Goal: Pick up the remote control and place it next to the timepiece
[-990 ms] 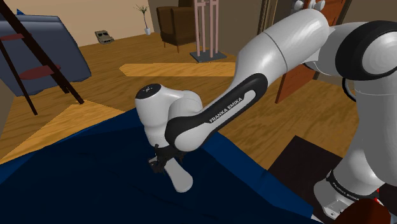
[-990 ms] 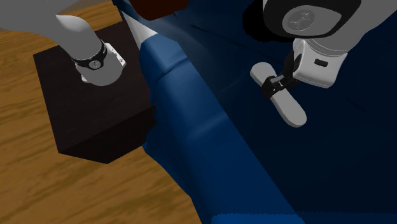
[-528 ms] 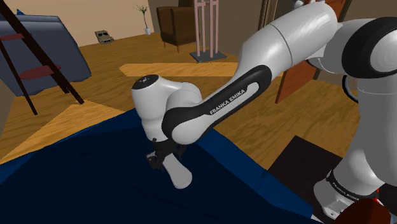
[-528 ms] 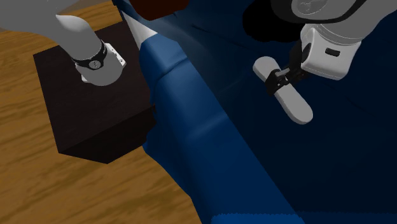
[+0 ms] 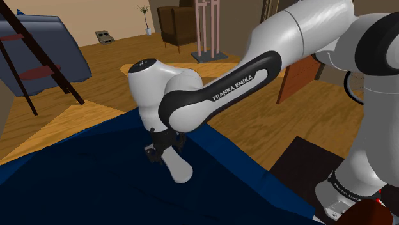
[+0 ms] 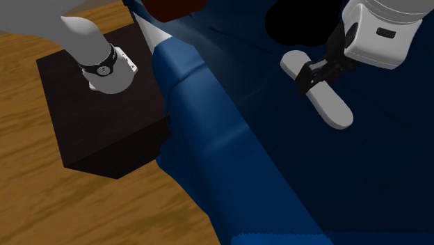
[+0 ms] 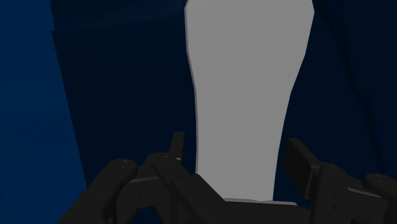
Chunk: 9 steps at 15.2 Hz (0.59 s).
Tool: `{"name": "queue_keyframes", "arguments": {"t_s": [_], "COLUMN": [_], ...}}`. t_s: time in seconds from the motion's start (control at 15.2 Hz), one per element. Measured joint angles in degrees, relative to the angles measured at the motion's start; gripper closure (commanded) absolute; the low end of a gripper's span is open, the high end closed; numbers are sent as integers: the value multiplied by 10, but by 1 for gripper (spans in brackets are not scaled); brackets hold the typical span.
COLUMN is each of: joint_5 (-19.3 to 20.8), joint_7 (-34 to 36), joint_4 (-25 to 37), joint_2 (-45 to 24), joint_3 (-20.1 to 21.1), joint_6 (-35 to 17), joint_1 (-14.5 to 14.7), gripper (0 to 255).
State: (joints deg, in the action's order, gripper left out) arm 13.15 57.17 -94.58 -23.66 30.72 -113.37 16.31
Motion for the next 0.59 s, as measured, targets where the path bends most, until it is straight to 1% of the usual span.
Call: {"name": "queue_keyframes", "arguments": {"t_s": [0.59], "joint_5": [-11], "joint_7": [-8], "joint_4": [49], "joint_2": [15], "joint_3": [6], "joint_6": [62], "joint_1": [1], "gripper": [255]}}
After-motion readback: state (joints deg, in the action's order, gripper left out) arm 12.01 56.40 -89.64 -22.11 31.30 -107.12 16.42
